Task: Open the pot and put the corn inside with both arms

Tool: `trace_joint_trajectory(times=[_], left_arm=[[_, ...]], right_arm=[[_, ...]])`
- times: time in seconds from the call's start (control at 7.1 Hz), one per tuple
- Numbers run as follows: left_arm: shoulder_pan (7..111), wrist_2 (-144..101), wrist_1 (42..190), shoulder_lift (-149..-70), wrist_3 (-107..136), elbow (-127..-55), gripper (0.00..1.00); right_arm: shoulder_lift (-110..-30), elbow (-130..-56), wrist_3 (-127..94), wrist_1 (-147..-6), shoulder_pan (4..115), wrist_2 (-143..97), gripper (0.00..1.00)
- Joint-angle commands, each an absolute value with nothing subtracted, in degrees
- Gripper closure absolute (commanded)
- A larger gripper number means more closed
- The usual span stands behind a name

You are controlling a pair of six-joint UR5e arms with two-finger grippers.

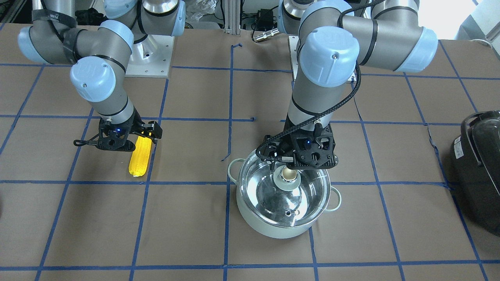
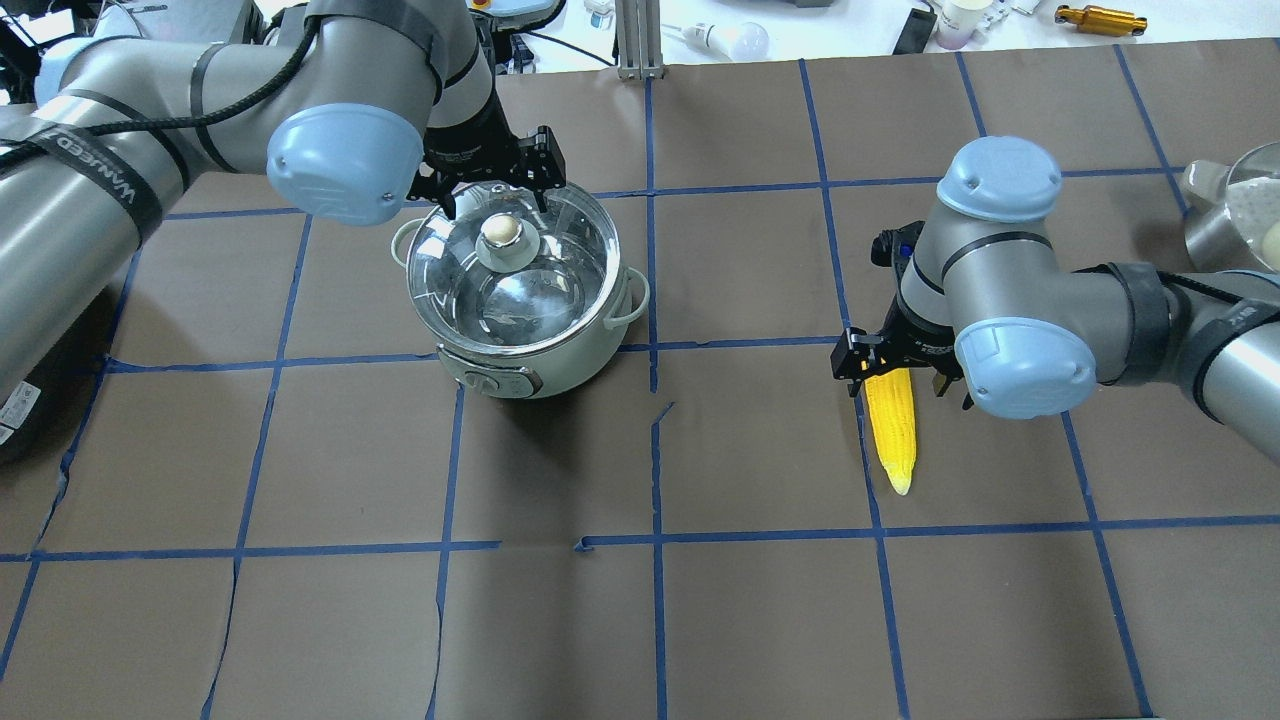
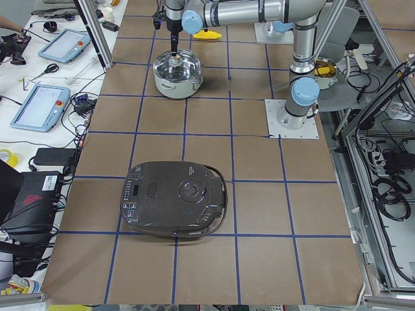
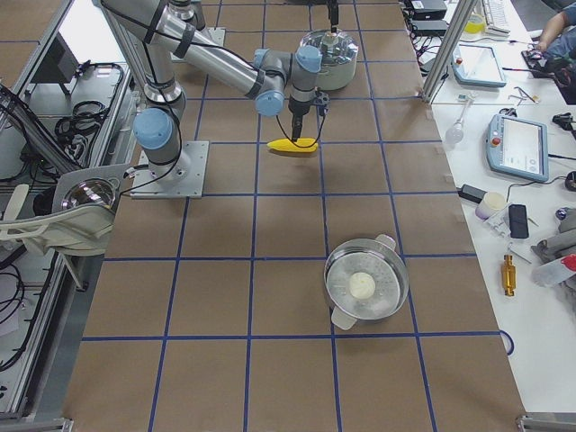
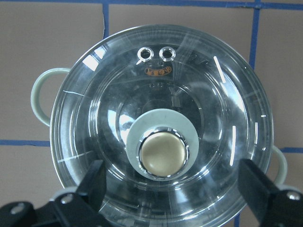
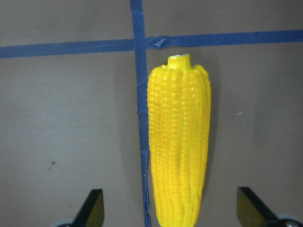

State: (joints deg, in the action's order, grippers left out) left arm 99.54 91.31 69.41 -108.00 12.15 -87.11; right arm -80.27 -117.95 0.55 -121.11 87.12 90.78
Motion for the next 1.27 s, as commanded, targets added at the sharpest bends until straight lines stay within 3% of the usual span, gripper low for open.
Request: trace_joint_trajectory(times=[0.0,0.42,0.7,0.85,0.99,1.13], left_arm=[[99.58,91.32,67.33,-109.34,11.17,-88.76,0.00],[99.58,91.23,67.41,-110.04,10.99,-89.03,0.03],[99.58,91.32,67.32,-109.77,10.99,-89.21,0.42],[99.58,91.32,67.32,-109.86,9.42,-89.38,0.55],[99.49,91.41,67.32,-109.52,8.80,-89.21,0.65],[99.49,91.32,67.50,-109.08,8.79,-88.69,0.76]], right_arm=[[-77.87,-117.95,1.05,-122.87,87.10,90.97,0.00],[-74.71,-118.04,1.05,-126.74,87.10,93.85,0.00],[-74.27,-118.56,0.70,-127.61,87.10,93.78,0.01],[-73.83,-118.48,0.44,-128.14,87.10,93.26,0.01],[-73.74,-118.56,0.44,-128.14,87.10,93.16,0.07],[-73.48,-118.56,0.44,-128.14,87.10,93.08,0.21]])
